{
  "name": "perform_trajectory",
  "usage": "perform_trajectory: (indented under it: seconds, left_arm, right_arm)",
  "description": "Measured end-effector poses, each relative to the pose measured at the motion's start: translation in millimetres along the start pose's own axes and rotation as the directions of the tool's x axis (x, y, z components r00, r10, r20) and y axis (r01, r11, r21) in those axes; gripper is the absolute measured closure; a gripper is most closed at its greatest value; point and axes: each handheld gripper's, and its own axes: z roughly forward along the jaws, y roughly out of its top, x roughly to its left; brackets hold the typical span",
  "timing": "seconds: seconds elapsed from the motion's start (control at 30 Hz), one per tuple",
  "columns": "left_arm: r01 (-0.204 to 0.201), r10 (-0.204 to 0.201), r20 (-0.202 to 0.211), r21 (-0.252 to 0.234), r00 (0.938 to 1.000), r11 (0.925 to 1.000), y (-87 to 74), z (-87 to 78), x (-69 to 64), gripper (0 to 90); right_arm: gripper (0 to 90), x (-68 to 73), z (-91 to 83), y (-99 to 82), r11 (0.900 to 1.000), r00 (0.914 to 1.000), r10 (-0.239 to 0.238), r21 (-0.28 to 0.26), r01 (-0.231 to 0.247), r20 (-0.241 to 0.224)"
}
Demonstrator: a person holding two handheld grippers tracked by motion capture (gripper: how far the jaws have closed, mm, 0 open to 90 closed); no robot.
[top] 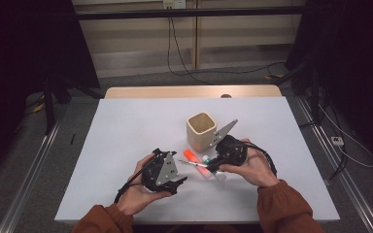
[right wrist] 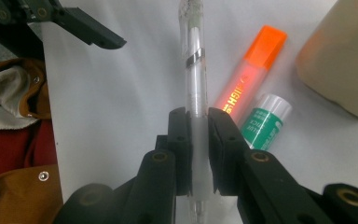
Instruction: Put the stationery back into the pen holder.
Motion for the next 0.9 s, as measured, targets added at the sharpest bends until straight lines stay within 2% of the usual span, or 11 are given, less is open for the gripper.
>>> perform_trajectory:
  seconds: [0.2, 0.3, 0.33, 0.4, 0.43, 0.53, 0.57, 0.67, 0.7, 0.87, 0.9]
  left_arm:
    - [-0.098, 0.100, -0.051, 0.047, 0.9937, 0.9941, 5.9, 1.6, 1.0, 25.1]
    - [-0.190, 0.198, -0.085, 0.100, 0.9764, 0.9767, 9.4, 0.7, -2.2, 30.3]
    - [-0.182, 0.189, -0.092, 0.083, 0.9776, 0.9798, 9.2, 3.3, -5.6, 31.7]
    - [-0.250, 0.265, -0.101, 0.138, 0.9589, 0.9582, 11.2, 4.1, -8.6, 34.1]
    - [-0.267, 0.281, -0.094, 0.138, 0.9550, 0.9538, 11.3, 6.3, -10.3, 35.7]
    - [-0.293, 0.309, -0.090, 0.155, 0.9467, 0.9433, 13.2, 9.6, -14.8, 43.5]
    - [-0.280, 0.293, -0.100, 0.126, 0.9509, 0.9517, 12.9, 12.2, -16.4, 45.0]
    - [-0.315, 0.330, -0.089, 0.149, 0.9399, 0.9374, 15.2, 12.5, -16.3, 51.5]
    - [-0.311, 0.326, -0.087, 0.153, 0.9413, 0.9381, 15.3, 13.2, -18.0, 52.9]
    - [-0.372, 0.387, -0.088, 0.154, 0.9178, 0.9156, 17.9, 17.9, -25.2, 60.0]
    - [-0.373, 0.389, -0.087, 0.156, 0.9172, 0.9146, 17.8, 18.6, -27.6, 61.0]
  right_arm:
    - [79.8, 2.4, 1.7, 4.9, 0.9999, 0.9999, -0.013, -0.005, 0.013, -0.005]
    - [79.8, 4.3, 2.3, 8.5, 0.9998, 0.9998, -0.018, -0.003, 0.018, -0.009]
    - [79.8, 4.7, 3.1, 9.8, 0.9998, 0.9997, -0.021, -0.006, 0.021, -0.010]
    - [79.8, 5.1, 4.6, 12.5, 0.9996, 0.9995, -0.027, 0.001, 0.027, -0.015]
    - [79.8, 5.5, 6.0, 13.8, 0.9996, 0.9995, -0.027, -0.005, 0.027, -0.014]
    - [79.8, 6.2, 8.3, 17.1, 0.9994, 0.9993, -0.034, -0.001, 0.034, -0.018]
    - [79.8, 6.7, 8.9, 17.9, 0.9994, 0.9992, -0.034, 0.002, 0.034, -0.022]
    - [79.8, 7.6, 10.5, 20.1, 0.9993, 0.9991, -0.037, 0.003, 0.037, -0.021]
    - [79.8, 7.7, 11.1, 20.7, 0.9993, 0.9991, -0.037, 0.002, 0.037, -0.021]
    - [79.8, 8.3, 14.2, 23.1, 0.9993, 0.9991, -0.038, -0.005, 0.038, -0.021]
    - [79.8, 9.1, 14.7, 23.3, 0.9992, 0.9990, -0.040, -0.006, 0.040, -0.020]
